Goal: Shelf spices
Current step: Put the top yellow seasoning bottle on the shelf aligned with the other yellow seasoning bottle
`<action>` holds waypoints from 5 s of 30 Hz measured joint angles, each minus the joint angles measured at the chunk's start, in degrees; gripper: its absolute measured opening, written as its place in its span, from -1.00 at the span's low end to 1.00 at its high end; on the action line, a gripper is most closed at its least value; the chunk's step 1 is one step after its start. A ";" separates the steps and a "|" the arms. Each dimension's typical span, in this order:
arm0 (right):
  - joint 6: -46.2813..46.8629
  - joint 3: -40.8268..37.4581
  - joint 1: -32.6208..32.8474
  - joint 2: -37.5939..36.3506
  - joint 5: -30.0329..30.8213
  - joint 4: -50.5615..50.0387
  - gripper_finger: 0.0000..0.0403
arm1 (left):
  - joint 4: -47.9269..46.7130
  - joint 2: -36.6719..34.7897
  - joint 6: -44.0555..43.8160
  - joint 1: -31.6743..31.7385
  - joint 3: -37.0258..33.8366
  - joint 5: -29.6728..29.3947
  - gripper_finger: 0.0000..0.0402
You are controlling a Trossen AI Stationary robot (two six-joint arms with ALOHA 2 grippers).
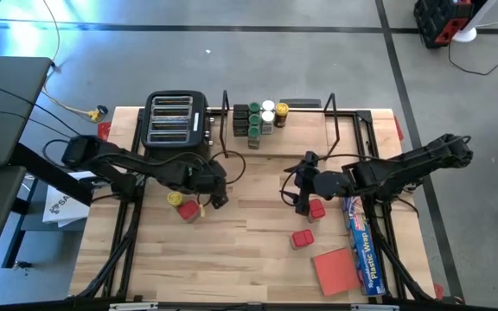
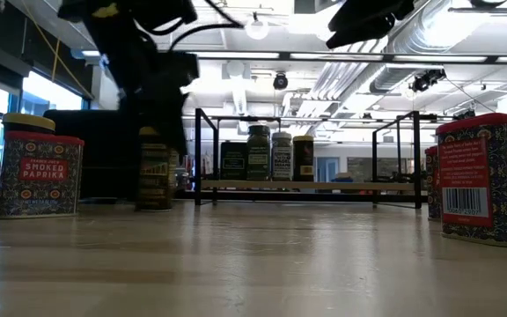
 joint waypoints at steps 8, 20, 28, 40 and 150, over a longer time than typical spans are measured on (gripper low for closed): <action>0.00 0.00 0.36 0.00 -0.02 1.59 0.50 | 20.36 3.33 5.18 0.00 0.00 7.24 0.60; -3.19 0.01 -1.33 12.48 -6.13 18.23 0.50 | 15.80 -12.50 5.01 -3.39 0.02 2.03 0.60; -9.50 5.19 -6.13 29.04 -11.38 39.34 0.50 | -6.56 -24.22 -7.95 -11.03 0.02 -16.37 0.60; 0.82 28.74 -9.22 46.21 -7.85 18.27 0.50 | -15.31 -25.18 -17.78 -17.89 0.02 -23.81 0.60; -4.90 -22.45 -28.35 9.17 -20.68 34.14 -0.44 | -13.47 -17.01 -21.28 -22.82 0.00 -27.97 0.60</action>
